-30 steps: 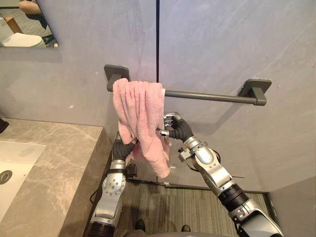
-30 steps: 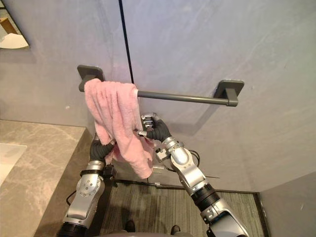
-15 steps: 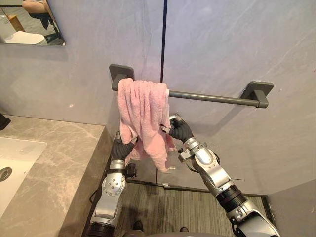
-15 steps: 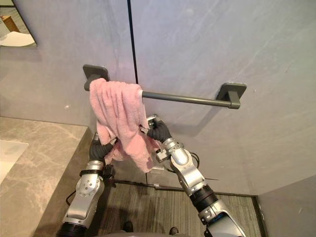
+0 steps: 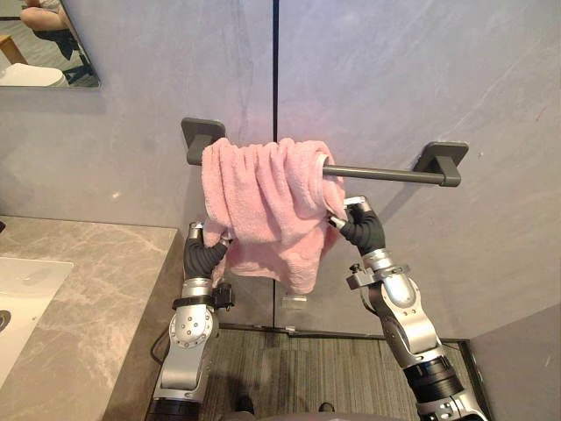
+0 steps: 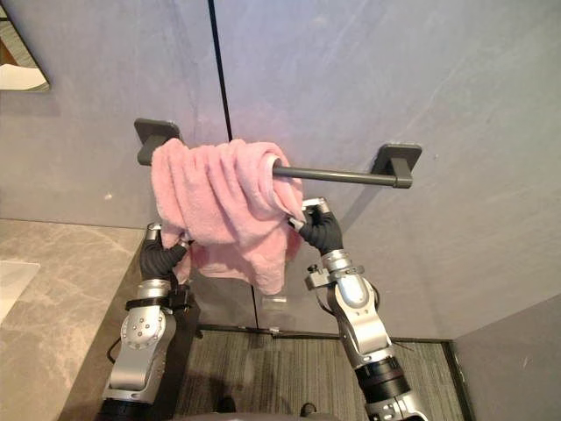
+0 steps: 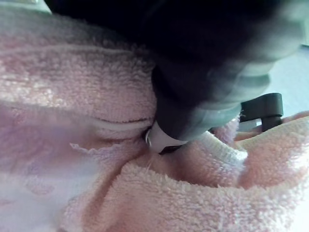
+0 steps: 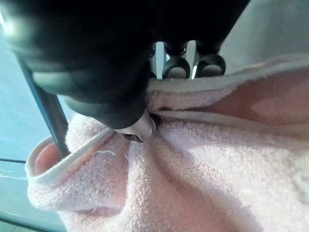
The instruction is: Organize washtable
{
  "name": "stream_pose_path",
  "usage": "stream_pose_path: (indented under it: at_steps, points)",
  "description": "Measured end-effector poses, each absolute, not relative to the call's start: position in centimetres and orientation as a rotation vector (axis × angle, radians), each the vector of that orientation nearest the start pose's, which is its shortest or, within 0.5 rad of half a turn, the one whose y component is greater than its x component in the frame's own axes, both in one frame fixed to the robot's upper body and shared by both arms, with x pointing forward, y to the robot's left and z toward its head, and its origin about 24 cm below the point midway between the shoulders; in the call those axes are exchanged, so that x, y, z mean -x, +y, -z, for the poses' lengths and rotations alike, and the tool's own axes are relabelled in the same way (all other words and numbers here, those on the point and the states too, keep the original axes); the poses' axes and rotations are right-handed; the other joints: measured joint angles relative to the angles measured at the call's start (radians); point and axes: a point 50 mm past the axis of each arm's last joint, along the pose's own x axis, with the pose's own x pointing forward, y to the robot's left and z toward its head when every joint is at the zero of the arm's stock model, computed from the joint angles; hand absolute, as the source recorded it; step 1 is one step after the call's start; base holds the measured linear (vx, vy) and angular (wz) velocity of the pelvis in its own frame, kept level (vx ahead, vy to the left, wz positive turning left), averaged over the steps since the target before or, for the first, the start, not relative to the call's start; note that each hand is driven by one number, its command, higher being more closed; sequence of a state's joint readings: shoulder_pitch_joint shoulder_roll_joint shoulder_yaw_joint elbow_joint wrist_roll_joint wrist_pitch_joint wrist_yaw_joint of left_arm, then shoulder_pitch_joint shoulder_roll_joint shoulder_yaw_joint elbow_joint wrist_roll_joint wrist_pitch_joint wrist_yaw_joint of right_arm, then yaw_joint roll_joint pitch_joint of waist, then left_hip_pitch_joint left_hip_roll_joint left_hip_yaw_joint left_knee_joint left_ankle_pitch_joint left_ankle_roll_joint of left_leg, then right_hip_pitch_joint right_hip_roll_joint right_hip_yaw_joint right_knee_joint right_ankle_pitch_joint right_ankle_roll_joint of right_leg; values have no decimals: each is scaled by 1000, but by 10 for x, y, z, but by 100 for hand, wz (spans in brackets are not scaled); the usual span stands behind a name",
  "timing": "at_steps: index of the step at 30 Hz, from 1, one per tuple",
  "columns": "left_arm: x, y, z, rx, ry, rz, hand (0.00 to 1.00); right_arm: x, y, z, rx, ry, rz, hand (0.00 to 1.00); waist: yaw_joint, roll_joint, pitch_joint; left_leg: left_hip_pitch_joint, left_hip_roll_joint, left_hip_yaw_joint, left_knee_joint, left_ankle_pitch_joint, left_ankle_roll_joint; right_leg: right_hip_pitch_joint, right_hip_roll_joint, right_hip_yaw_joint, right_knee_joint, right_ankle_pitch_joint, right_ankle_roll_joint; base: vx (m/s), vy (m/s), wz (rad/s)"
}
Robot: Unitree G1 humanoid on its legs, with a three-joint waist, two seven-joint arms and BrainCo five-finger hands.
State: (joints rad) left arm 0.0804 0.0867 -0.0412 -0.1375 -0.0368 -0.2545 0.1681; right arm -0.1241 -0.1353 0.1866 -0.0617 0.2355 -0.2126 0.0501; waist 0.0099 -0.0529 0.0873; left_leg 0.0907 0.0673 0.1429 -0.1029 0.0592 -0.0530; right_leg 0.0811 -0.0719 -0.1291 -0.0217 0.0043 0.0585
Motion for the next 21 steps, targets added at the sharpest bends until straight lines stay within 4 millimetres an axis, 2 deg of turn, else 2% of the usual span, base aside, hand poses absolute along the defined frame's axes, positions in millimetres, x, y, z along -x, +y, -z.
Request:
stream_pose_path:
  at_steps: [9,11,12,13,17,21]
  points:
    - [-231,162,-91,-11,-375,-94,100,-261,-131,-107,-141,-391,-225,100,-10,1,0,-1,0,24,6,-2,0,-13,0,23,0,3,1,-7,1,-7]
    - [-230,165,-91,10,-372,-119,100,-260,-141,-104,-181,-384,-165,100,-19,1,0,-1,-1,24,6,-2,0,-13,0,24,0,4,2,0,0,0]
    - [-229,174,-89,36,-366,-164,100,-259,-158,-103,-204,-386,-84,100,-23,2,1,-1,-1,25,6,-2,0,-14,-1,25,0,4,3,0,0,0]
    - [-228,174,-88,37,-360,-154,100,-258,-169,-103,-193,-386,-48,100,-25,3,1,-1,-1,27,6,-3,0,-15,0,26,0,4,3,-13,-2,-3]
    - [-228,169,-86,82,-354,-156,100,-256,-172,-98,-196,-367,-36,100,-31,14,2,-1,0,34,2,-4,0,-18,1,33,0,4,3,-19,-5,-6]
    - [-229,168,-81,92,-332,-160,100,-257,-174,-86,-198,-316,-23,100,-40,36,-2,0,0,37,0,-5,0,-18,1,36,-1,5,3,-7,-1,-2]
